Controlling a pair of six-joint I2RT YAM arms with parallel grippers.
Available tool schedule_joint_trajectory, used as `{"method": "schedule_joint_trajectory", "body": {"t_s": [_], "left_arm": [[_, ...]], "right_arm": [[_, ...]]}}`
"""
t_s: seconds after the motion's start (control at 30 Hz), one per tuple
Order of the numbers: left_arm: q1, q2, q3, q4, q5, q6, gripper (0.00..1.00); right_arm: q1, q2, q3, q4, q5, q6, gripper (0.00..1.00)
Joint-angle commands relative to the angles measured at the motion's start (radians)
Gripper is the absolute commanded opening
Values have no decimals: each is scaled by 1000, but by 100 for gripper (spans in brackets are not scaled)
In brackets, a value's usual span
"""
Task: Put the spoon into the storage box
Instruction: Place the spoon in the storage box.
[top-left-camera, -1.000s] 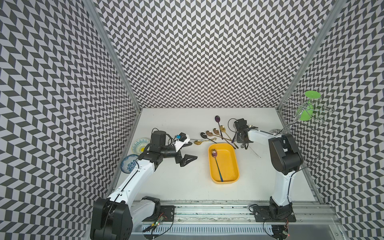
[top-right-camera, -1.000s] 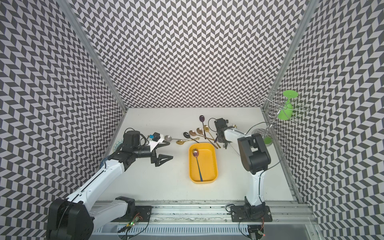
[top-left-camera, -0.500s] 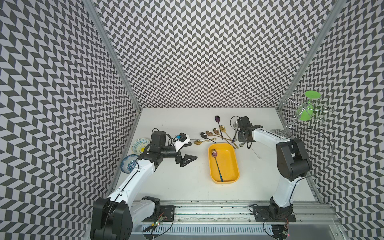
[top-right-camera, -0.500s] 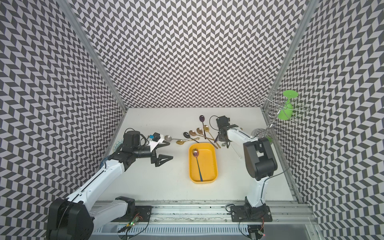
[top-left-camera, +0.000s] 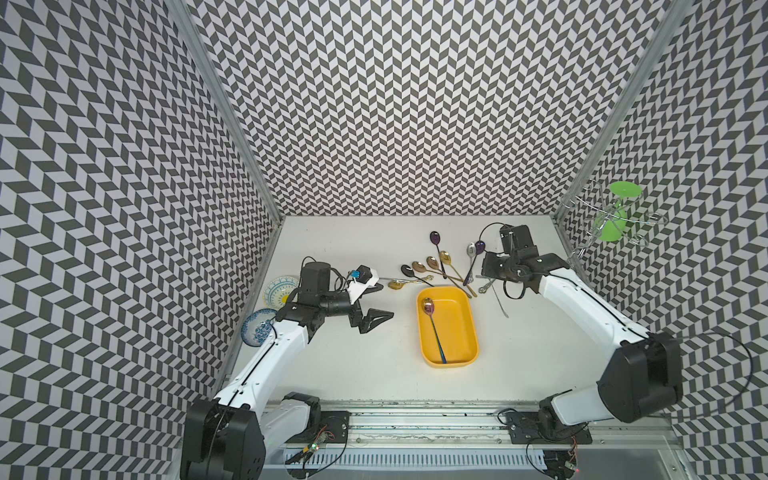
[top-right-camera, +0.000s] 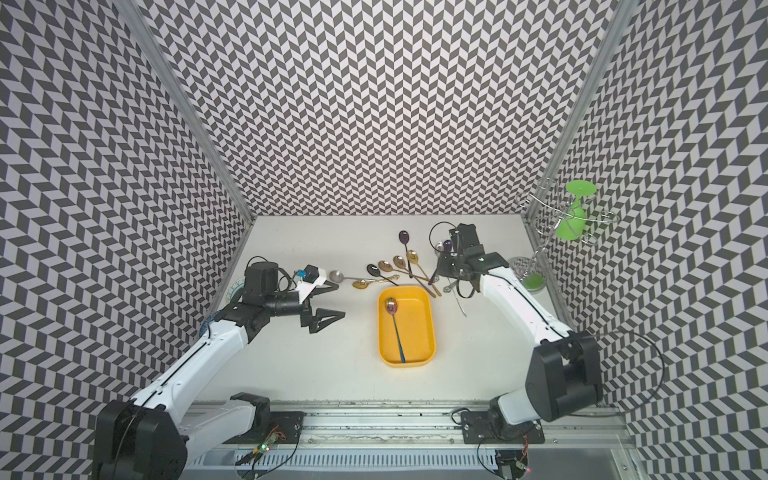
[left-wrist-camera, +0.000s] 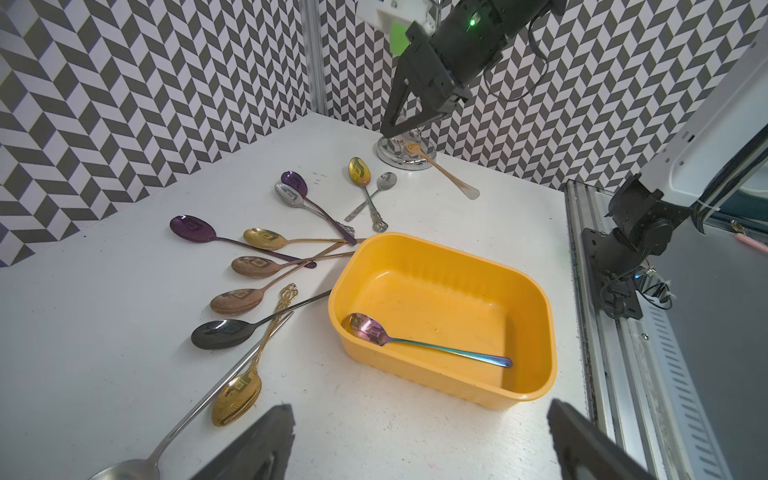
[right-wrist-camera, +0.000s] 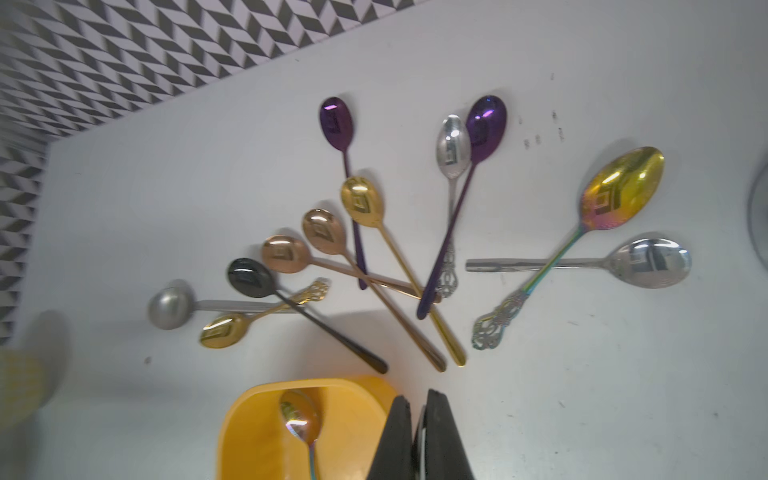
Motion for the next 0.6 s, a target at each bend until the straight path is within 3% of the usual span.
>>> {"method": "schedule_joint_trajectory", "body": {"t_s": [0.0, 0.23, 0.57], "left_arm": [[3, -11, -14, 19, 34, 12, 99], [-5, -7, -15, 18, 40, 17, 99], [-6, -6, 1, -1, 39, 12, 99]], "right_arm": [[10, -46, -55, 53, -232, 94, 0], [90, -115, -197, 180, -392, 236, 0], [188, -112, -336, 423, -442, 445, 0]]}}
